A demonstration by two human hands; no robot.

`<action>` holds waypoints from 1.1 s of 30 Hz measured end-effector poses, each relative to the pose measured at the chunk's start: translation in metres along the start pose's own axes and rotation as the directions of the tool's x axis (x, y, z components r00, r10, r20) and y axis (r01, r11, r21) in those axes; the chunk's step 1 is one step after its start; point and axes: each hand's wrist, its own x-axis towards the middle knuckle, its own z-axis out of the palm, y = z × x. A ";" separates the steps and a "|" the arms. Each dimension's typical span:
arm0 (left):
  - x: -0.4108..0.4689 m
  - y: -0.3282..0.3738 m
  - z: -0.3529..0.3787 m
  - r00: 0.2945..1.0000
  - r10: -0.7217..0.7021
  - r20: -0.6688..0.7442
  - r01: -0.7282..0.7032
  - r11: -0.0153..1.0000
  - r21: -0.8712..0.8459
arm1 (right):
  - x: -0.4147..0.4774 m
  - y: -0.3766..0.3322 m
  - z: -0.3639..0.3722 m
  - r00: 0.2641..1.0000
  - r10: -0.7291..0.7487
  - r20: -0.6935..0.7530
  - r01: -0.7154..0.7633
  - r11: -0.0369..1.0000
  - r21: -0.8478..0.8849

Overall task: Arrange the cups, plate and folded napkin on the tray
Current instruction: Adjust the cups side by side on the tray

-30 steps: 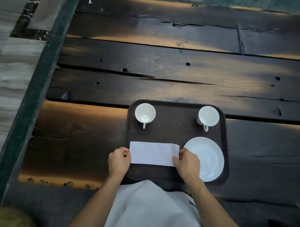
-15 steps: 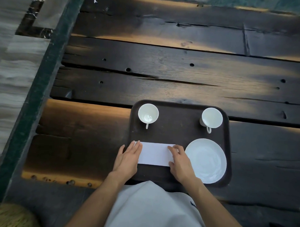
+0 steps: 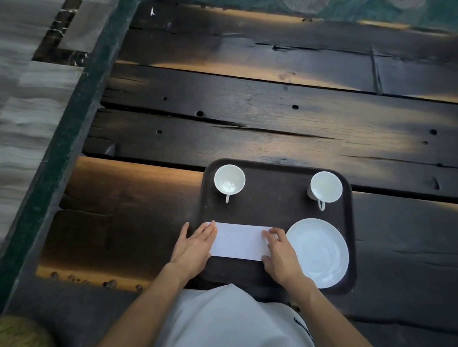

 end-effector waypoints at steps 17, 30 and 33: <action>0.061 0.007 -0.094 0.862 -0.451 0.229 0.084 -0.319 -0.944 | 0.086 -0.086 -0.058 0.985 -0.006 -0.171 0.082 0.893 0.442; 0.074 0.005 -0.092 0.888 -0.375 0.266 0.105 -0.399 -0.911 | 0.121 -0.088 -0.040 1.000 0.006 -0.015 0.003 0.819 0.573; 0.077 0.009 -0.091 0.887 -0.372 0.272 0.106 -0.410 -0.906 | 0.122 -0.086 -0.042 1.000 0.015 -0.017 -0.002 0.822 0.570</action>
